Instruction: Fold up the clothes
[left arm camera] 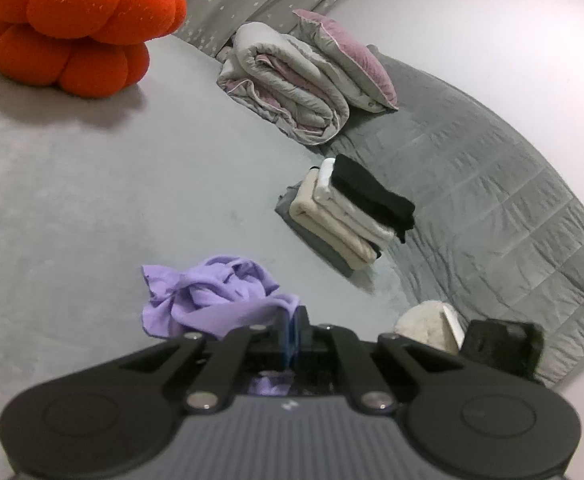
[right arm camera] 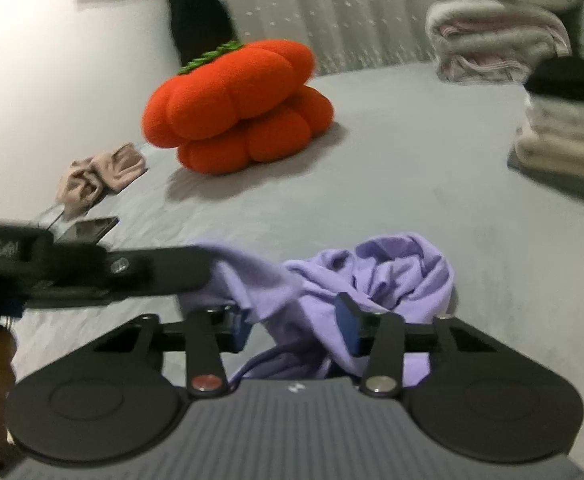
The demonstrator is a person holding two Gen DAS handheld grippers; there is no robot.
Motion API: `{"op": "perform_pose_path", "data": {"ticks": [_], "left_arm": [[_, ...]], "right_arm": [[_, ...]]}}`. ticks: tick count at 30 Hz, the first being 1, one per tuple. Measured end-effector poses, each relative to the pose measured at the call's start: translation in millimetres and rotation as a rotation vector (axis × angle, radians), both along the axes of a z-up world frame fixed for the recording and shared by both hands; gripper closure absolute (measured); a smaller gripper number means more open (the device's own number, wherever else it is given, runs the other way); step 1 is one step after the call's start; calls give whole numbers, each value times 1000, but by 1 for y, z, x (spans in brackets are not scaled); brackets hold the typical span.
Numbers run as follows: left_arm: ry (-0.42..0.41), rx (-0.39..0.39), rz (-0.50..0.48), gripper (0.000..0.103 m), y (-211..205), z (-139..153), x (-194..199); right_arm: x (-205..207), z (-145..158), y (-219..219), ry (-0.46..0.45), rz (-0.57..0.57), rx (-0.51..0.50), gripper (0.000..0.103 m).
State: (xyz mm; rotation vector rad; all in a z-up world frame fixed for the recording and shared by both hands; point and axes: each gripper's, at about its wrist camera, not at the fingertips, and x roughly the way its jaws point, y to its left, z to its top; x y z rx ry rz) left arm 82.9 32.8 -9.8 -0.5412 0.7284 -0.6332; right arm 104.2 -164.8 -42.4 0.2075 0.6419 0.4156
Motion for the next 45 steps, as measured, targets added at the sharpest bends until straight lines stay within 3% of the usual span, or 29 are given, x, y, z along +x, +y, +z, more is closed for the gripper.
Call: {"op": "perform_pose_path", "data": {"ticks": [3,5,7,9,14,23,33,37,41,42,45], "left_arm": [[-9,31,1,100,-3,-2,-1],[-18,59,-1,91,-5,-3,-1],[-28,88,-4,70,-8,-4,-3],[-37,125,-4,63,-11,-5,-4],[-8,205,-16,58,-16,-16,-2],[43,259,-22,56,-22,-30,2],[53,300,-19,59,-34,-41,6],[55,304,-34,58,-44,-44,7],[22,318,-47,58,-58,-43,6],[13,332,-48,58,-62,-43,6],[-12,386,-43,58,-72,-45,5]], "right_arm": [[7,-6,-8,38,-33,32,93],[10,-10,-14,59,-60,48,96],[8,-8,-21,62,-100,49,98],[6,-5,-28,64,-141,50,98],[-4,5,-54,43,-234,41,99],[-19,16,-98,29,-382,6,99],[-25,3,-127,126,-462,2,98],[-28,3,-126,135,-449,18,90],[-29,6,-121,137,-425,29,88],[-29,6,-120,136,-420,30,85],[-31,8,-117,121,-410,24,61]]}}
